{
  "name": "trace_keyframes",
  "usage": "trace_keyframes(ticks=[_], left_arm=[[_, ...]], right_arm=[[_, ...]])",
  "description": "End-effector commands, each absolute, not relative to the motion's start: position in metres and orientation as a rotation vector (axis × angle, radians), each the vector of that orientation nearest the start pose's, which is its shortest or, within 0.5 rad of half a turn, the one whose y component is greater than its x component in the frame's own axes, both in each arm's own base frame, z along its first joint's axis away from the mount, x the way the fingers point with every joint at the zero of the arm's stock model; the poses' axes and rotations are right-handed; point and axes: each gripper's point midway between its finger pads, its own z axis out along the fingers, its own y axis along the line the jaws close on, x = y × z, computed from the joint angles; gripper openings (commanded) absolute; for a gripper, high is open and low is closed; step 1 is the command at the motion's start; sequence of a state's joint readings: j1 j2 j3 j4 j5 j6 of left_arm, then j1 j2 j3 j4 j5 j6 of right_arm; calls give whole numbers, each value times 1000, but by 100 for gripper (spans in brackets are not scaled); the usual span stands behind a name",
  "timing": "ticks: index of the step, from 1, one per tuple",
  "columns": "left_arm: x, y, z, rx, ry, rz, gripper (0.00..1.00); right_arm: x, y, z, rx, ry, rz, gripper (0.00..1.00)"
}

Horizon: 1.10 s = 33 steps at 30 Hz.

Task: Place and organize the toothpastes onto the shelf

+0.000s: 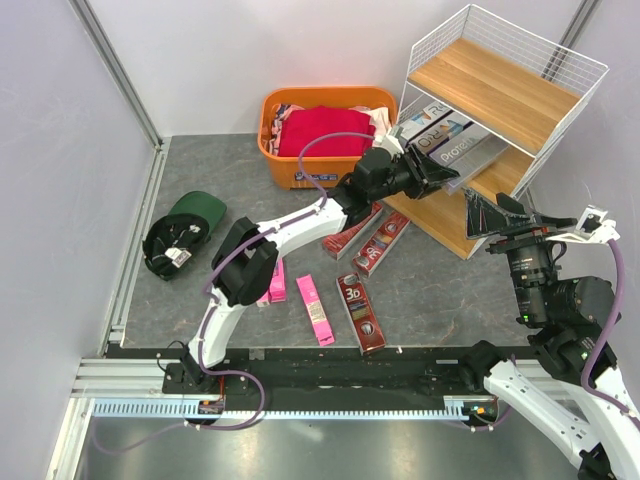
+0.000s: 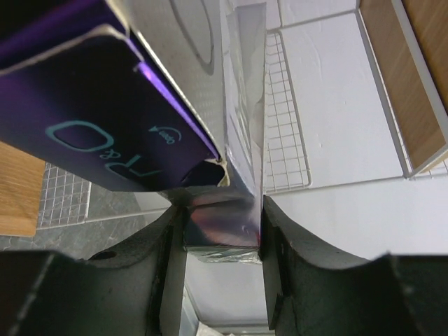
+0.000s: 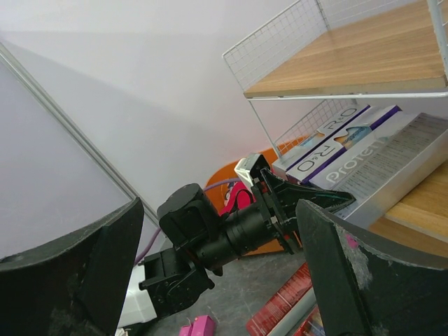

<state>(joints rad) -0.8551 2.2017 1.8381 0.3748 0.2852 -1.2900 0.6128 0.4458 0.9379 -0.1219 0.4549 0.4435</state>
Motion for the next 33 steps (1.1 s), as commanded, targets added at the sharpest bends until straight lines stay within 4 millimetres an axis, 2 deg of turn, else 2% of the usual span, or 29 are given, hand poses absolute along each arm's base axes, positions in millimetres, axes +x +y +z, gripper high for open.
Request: trace_keyframes(ticks=[1,3,4,5,6,7,8,9,12,17,19,20,21,22,23,24,25,26,27,28,30,33], left_arm=[[376,-559,296,-262,1887,-1782,27],[378,-564,296,-275,1881,-1778,29],[378,-566,295,-275,1893,-1771,33],[377,-569,302,-268,1878,-1785,34],[376,-573,297,-262,1892,-1788,37],[376,-574,302,-256,1883,-1799,42],[372,-576,300,-245,1889,-1809,43],[370,-578,300,-238,1889,-1817,56],[364,-580,307,-177,1863,-1827,67],[351,-574,316,-75,1846,-1739,77],[345,-571,309,-49,1866,-1696,86],[342,-567,318,-29,1845,-1675,89],[339,-565,318,-17,1836,-1664,93],[337,-560,305,-15,1855,-1634,96],[333,-552,318,-7,1810,-1619,100],[331,-547,329,-4,1749,-1628,100],[328,-541,310,-11,1773,-1597,100],[328,-536,310,-12,1748,-1573,100],[323,-528,325,-3,1709,-1577,100],[321,-525,315,20,1714,-1547,100],[315,-518,321,50,1700,-1537,100],[305,-506,302,90,1737,-1483,100]], right_arm=[[199,62,459,312,1199,636,98],[199,62,459,311,1199,637,98],[198,61,459,311,1198,634,98],[199,61,458,314,1199,632,98],[198,61,459,313,1198,635,98],[199,61,458,314,1199,630,98],[198,60,458,315,1197,631,98],[198,60,458,315,1197,631,98],[198,61,458,311,1199,631,98],[199,62,458,307,1202,632,98],[200,63,457,305,1207,633,98],[200,64,457,302,1208,634,98],[200,66,457,300,1209,642,98],[200,66,457,299,1212,643,98],[201,67,457,298,1213,643,98],[201,68,457,293,1215,643,98],[202,69,456,288,1217,645,98],[202,69,456,289,1218,646,98],[202,69,456,292,1218,648,98],[203,71,455,285,1223,648,98],[205,74,453,280,1232,651,98],[208,78,450,269,1246,653,98]])
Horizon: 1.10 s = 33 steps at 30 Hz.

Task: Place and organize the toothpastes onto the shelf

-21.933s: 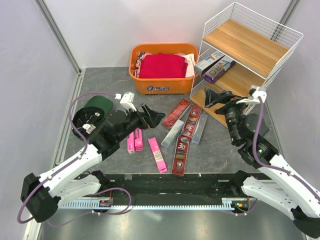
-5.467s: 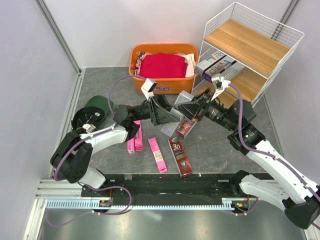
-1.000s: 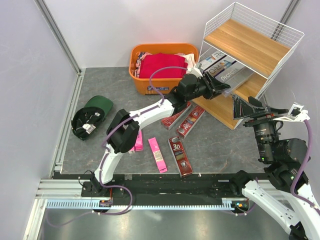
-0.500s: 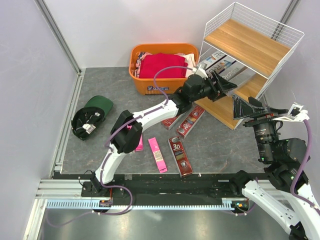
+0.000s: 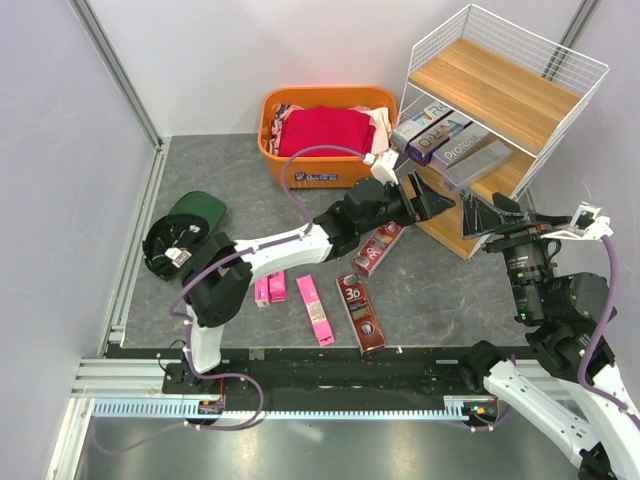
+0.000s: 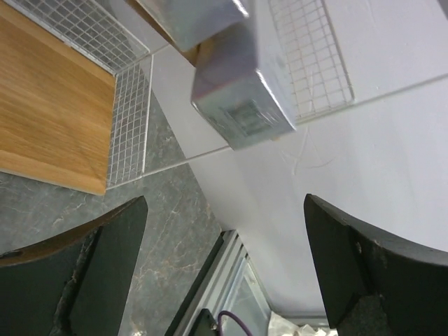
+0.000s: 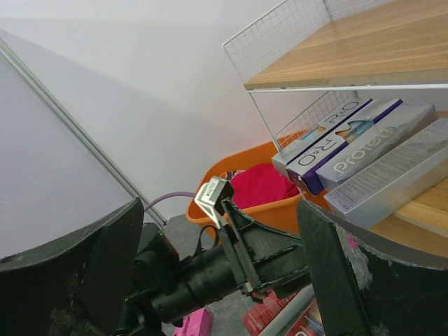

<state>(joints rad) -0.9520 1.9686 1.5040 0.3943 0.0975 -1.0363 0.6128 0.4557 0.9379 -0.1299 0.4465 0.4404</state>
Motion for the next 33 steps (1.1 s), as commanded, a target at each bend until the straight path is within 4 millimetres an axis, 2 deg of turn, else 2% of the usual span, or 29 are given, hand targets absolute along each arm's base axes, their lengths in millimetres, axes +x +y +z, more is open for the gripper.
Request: trace_keyframes(ticks=[1,8,9,12,15,16,17,19,20,23,24,26,27,29,30,32,33], left_arm=[[303,-503,300,108,1729,-1468,100],[286,-466,265,165,1806,-1308,100],[284,-459,269,175,1799,-1287,100],[282,-441,249,188,1859,-1173,99],[286,-413,235,182,1919,-1002,100],[285,-404,238,178,1917,-972,100],[282,-393,223,194,1967,-904,100],[283,-374,221,168,1978,-826,100],[280,-363,209,168,2021,-768,100],[276,-338,200,127,2057,-679,100],[273,-329,193,119,2080,-639,100],[269,-314,188,82,2097,-618,100],[267,-308,183,70,2114,-604,100],[266,-295,176,24,2139,-596,100],[264,-291,181,12,2131,-618,100],[265,-278,178,-30,2143,-617,100],[263,-274,185,-39,2134,-646,100]], right_arm=[[208,78,449,273,1247,656,98],[213,83,443,260,1269,652,98],[215,85,442,258,1275,650,98],[218,91,438,243,1294,660,98],[223,100,432,221,1320,669,98],[224,102,430,217,1328,672,98],[225,107,428,203,1337,687,98],[230,116,421,178,1368,696,98],[231,119,418,167,1381,698,98],[239,137,402,102,1456,705,98],[245,147,386,63,1524,695,98],[249,157,371,20,1592,688,98],[253,166,352,-19,1664,680,98],[257,177,327,-64,1749,677,98],[261,185,308,-88,1813,671,98],[260,199,279,-152,1898,699,97],[262,206,261,-176,1954,698,97]])
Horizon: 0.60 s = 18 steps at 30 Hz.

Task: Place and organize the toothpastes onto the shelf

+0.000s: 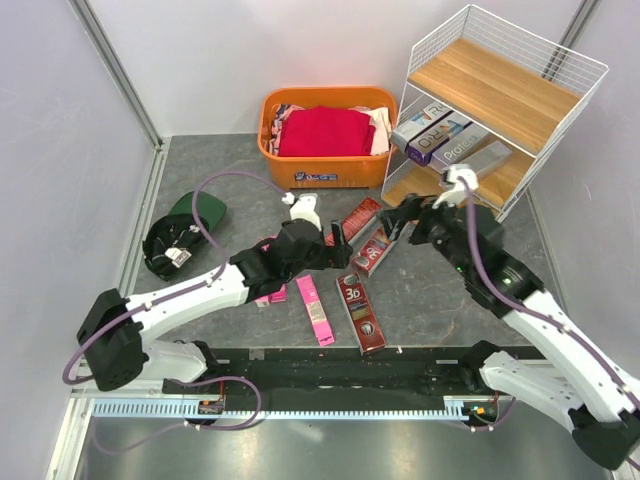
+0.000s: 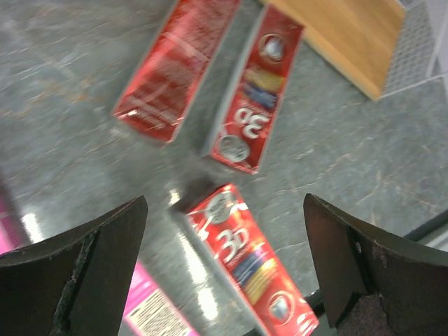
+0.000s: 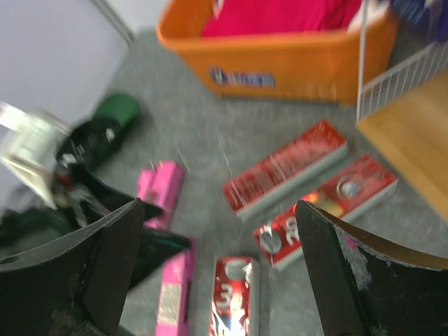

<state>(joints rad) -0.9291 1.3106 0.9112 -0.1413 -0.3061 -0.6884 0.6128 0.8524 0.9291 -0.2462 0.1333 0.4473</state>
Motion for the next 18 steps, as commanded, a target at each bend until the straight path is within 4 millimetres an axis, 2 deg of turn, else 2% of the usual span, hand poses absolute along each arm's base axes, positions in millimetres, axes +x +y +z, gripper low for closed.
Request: trace_keyframes(ticks=[1,4,5,6,8,12,14,18], left_arm=[[263,-269,184,-49,2139,-649,100],[266,-252,187,-106,2148,-690,100],[272,-239,183,-161,2157,-688,100],[271,-238,182,-166,2172,-730,100],[274,-226,182,-209,2171,-740,100],[275,-218,178,-243,2194,-778,100],[276,-212,168,-274,2216,-774,100],[275,-214,156,-284,2243,-825,100]], right_arm=[[262,209,244,-196,1997,683,97],[259,221,199,-265,2126,628,96],[255,225,188,-299,2152,599,97],[254,227,169,-322,2212,557,97],[248,234,147,-365,2266,512,97],[237,239,122,-424,2330,455,98],[231,242,109,-455,2367,437,98],[222,246,90,-497,2421,408,98]])
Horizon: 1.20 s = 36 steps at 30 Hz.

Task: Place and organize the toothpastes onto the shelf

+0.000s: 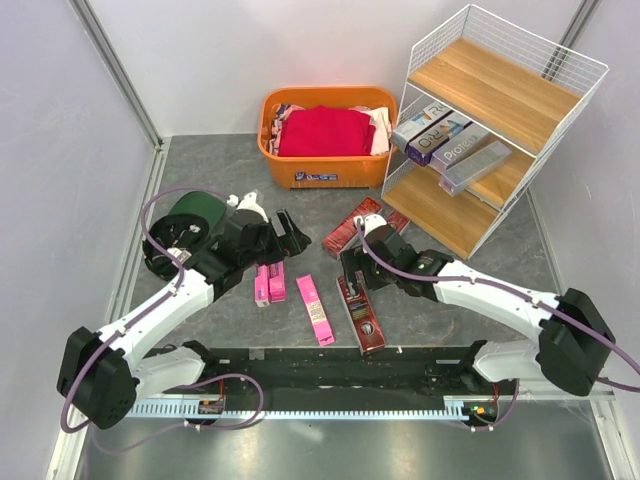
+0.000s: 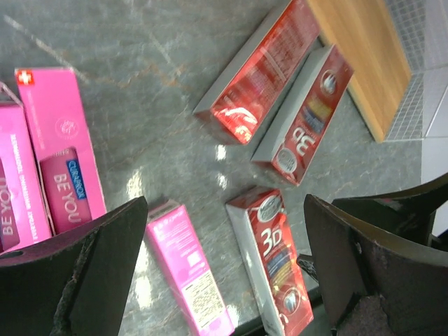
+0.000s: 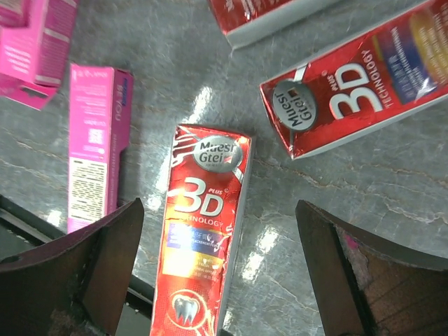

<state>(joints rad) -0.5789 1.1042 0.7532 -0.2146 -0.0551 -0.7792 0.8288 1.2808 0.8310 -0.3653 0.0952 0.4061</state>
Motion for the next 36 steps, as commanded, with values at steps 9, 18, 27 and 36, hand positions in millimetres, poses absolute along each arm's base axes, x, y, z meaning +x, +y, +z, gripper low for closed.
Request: trace_keyframes(ticks=[9,18,27,36], left_arm=[[275,-213,143,-289,2268,-849,100],[272,-217,136,-286,2286,-872,100],[272,-213,148,-286,2245,-879,100],[274,-214,177,-188,2181,-879,100]], right_arm=[[213,257,60,-550,2489,381,98],[206,272,27,-611,2547,332,85],[220,273,42,-562,2498,271,53],[250,284,136,-407,2300,419,48]])
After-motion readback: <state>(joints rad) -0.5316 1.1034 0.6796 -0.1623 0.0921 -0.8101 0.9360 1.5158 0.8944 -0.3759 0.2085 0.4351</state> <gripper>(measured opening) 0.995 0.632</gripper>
